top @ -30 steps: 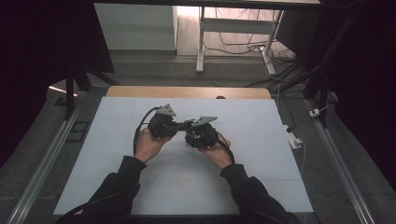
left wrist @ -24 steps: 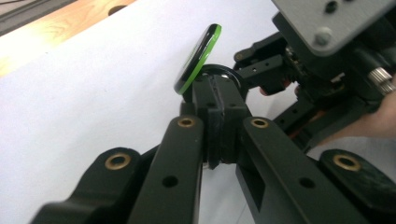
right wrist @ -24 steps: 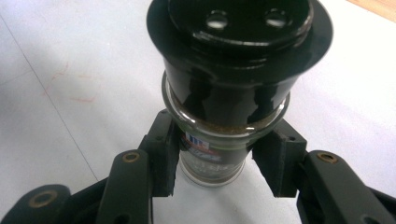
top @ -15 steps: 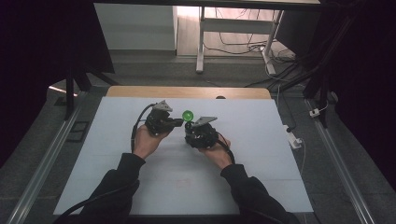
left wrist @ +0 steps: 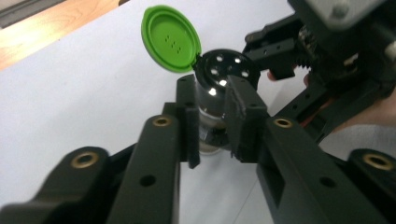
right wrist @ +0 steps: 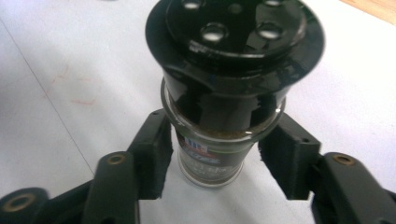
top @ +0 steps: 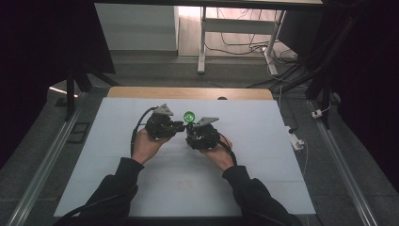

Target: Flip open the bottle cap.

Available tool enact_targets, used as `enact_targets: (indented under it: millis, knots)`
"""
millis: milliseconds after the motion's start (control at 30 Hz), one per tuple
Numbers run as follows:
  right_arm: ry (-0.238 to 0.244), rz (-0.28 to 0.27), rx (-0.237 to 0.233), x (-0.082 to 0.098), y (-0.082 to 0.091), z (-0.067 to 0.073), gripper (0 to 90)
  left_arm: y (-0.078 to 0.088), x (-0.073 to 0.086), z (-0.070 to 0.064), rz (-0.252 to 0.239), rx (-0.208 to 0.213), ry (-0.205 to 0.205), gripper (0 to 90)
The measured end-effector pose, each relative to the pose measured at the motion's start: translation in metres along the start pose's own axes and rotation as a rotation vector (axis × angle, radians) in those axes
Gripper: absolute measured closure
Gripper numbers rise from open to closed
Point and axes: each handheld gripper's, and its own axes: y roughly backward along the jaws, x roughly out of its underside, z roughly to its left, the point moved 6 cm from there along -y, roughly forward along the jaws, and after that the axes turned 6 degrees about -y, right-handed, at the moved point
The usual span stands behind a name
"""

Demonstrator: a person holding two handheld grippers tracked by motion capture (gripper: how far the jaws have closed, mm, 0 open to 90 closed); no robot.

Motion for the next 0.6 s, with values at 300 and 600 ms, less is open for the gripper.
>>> enact_targets:
  millis: [300, 600]
  knots:
    - [-0.031, 0.0, -0.032, 0.002, 0.005, 0.003, 32.3, 0.013, 0.011, -0.003, 0.007, 0.009, 0.022, 53.9]
    - [-0.045, 0.026, -0.071, 0.006, 0.013, 0.009, 23.5, 0.022, 0.025, -0.011, 0.021, 0.034, 0.041, 35.3]
